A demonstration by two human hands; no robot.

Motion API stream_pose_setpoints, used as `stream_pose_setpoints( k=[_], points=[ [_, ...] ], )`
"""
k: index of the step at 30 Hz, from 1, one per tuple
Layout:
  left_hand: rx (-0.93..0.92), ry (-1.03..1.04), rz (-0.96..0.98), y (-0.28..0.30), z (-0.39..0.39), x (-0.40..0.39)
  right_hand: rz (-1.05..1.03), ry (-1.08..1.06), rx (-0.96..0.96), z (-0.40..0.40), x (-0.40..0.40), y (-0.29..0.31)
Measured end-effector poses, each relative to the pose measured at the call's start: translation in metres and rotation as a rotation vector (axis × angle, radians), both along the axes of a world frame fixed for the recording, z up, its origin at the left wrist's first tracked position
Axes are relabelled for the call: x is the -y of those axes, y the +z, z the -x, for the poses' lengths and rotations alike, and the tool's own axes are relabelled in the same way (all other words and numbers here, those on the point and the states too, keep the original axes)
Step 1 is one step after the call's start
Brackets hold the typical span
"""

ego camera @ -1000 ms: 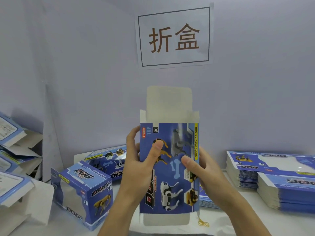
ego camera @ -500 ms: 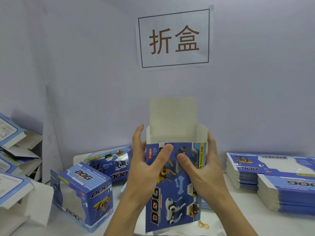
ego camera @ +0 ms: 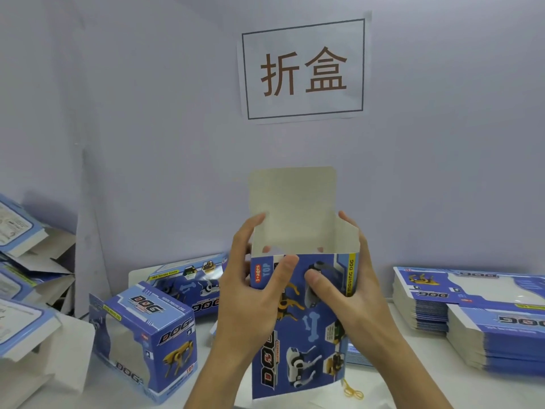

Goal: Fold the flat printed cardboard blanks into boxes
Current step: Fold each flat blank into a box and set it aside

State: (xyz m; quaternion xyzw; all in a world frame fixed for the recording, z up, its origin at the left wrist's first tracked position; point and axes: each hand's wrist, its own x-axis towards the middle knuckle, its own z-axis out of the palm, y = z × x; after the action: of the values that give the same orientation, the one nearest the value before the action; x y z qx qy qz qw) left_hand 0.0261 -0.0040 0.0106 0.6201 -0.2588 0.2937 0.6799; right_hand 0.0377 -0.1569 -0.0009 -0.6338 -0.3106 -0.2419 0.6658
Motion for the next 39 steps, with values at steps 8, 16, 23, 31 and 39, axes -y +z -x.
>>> stream_pose_setpoints(
  k=[8, 16, 23, 31, 39],
  points=[
    [-0.052, 0.117, -0.050, -0.004, -0.004, -0.005, -0.070, 0.051, -0.111, 0.005, 0.000, 0.001],
    [-0.002, 0.117, -0.111, 0.006, 0.004, 0.005, -0.208, -0.107, -0.184, 0.000, -0.001, 0.012],
    [-0.054, -0.027, 0.053, 0.005, 0.004, 0.003, -0.202, -0.029, -0.250, 0.005, -0.004, 0.012],
    [-0.022, -0.021, 0.242, 0.007, 0.005, 0.002, -0.271, 0.162, -0.229, 0.012, -0.004, 0.010],
    [-0.034, -0.051, 0.220, -0.002, -0.002, -0.002, -0.294, 0.292, -0.261, 0.004, 0.006, 0.008]
  ],
)
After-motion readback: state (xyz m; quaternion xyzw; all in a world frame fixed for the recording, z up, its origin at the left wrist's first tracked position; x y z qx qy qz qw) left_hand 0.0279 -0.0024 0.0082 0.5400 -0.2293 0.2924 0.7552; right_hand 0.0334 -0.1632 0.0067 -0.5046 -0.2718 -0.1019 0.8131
